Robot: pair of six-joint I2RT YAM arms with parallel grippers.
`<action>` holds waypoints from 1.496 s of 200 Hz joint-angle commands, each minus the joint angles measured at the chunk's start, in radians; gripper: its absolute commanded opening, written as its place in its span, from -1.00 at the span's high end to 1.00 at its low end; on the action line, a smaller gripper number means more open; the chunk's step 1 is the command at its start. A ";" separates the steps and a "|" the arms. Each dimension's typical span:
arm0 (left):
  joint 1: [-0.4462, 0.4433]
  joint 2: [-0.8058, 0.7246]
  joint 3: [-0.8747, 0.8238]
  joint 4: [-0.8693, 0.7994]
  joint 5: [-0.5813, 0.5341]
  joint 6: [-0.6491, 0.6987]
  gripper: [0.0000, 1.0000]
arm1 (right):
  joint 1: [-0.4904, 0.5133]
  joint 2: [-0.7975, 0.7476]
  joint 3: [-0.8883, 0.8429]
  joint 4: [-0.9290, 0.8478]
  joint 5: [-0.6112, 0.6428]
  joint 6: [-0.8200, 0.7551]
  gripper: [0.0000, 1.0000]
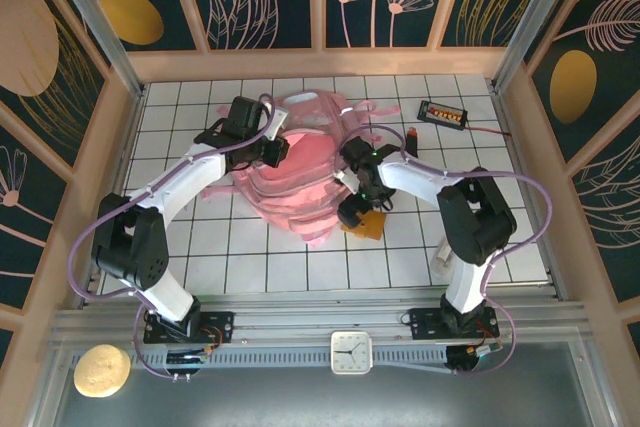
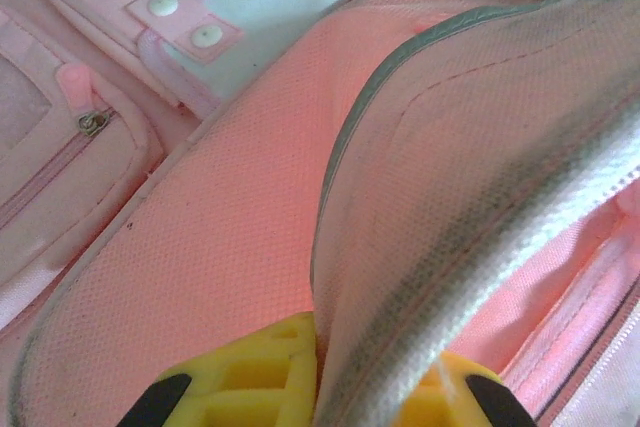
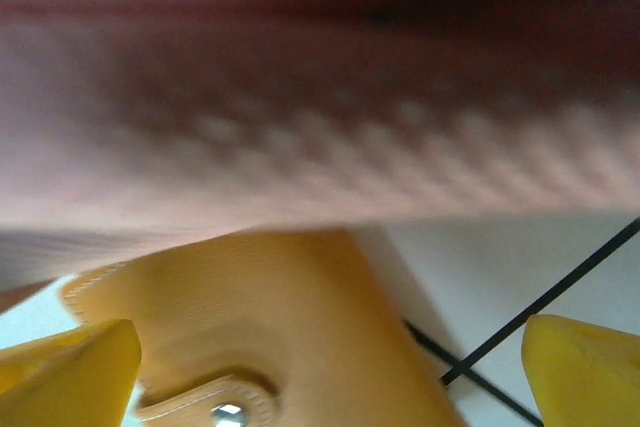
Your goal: Pack the student bag
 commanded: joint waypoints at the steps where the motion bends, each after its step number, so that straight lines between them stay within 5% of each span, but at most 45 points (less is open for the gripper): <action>1: 0.011 -0.049 0.002 -0.017 0.025 -0.001 1.00 | -0.056 0.040 -0.011 0.000 0.010 -0.113 -0.94; 78: 0.021 -0.018 0.044 -0.034 -0.003 -0.001 1.00 | -0.093 0.072 -0.098 -0.019 -0.212 -0.045 -0.66; 171: 0.172 0.005 0.127 -0.121 -0.215 -0.075 1.00 | -0.180 0.047 -0.173 -0.015 -0.209 0.042 -0.49; 205: 0.171 0.012 0.112 -0.098 -0.100 -0.096 1.00 | -0.192 0.092 -0.143 -0.022 -0.261 0.064 0.11; 237: 0.172 0.011 0.110 -0.105 -0.085 -0.091 1.00 | -0.194 0.078 -0.128 -0.021 -0.248 0.071 0.13; 262: 0.172 0.011 0.107 -0.096 -0.014 -0.097 1.00 | -0.201 0.052 -0.095 -0.032 -0.266 0.080 0.48; 299: 0.171 0.016 0.107 -0.094 0.021 -0.123 1.00 | -0.220 -0.015 -0.056 -0.036 -0.303 0.115 0.69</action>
